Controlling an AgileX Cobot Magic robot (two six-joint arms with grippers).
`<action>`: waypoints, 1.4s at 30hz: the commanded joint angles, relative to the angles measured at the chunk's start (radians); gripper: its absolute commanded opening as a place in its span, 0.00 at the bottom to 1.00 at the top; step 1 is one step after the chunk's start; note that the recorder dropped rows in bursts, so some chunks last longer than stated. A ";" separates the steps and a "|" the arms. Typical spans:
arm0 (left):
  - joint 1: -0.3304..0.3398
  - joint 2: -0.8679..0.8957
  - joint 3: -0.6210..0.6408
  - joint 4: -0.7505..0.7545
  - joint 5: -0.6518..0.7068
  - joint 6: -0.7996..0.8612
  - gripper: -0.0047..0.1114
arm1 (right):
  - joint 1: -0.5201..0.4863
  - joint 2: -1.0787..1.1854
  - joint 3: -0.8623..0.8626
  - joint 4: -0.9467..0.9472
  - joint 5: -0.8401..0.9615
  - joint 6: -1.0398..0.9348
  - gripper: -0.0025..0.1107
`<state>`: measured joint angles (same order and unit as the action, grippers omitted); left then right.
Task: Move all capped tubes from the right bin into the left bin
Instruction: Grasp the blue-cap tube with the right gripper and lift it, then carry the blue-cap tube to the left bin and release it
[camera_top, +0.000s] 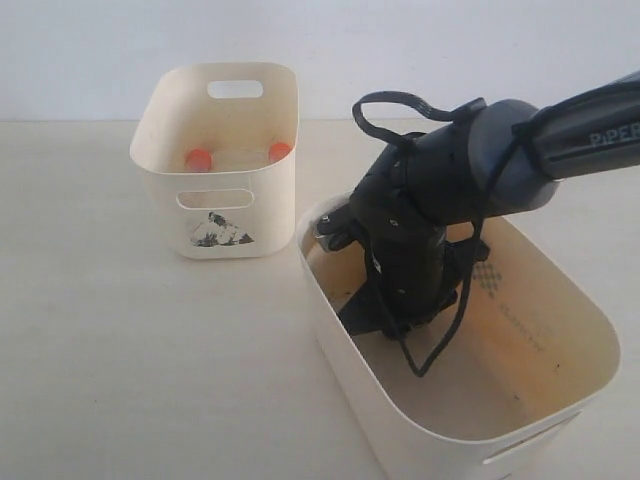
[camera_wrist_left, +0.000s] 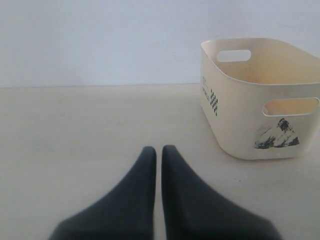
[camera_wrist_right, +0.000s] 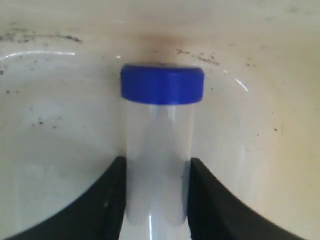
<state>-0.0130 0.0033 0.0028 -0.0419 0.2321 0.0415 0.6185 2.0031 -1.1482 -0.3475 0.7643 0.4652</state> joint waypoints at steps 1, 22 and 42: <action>0.002 -0.003 -0.003 0.002 -0.001 -0.007 0.08 | -0.002 0.042 0.018 0.010 0.085 -0.038 0.08; 0.002 -0.003 -0.003 0.002 -0.001 -0.007 0.08 | 0.000 -0.927 0.020 0.077 -0.125 -0.156 0.02; 0.002 -0.003 -0.003 0.002 -0.001 -0.007 0.08 | 0.000 -0.653 0.020 0.102 -1.054 -0.173 0.02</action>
<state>-0.0130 0.0033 0.0028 -0.0419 0.2321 0.0415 0.6186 1.2215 -1.1287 -0.2691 -0.1051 0.2644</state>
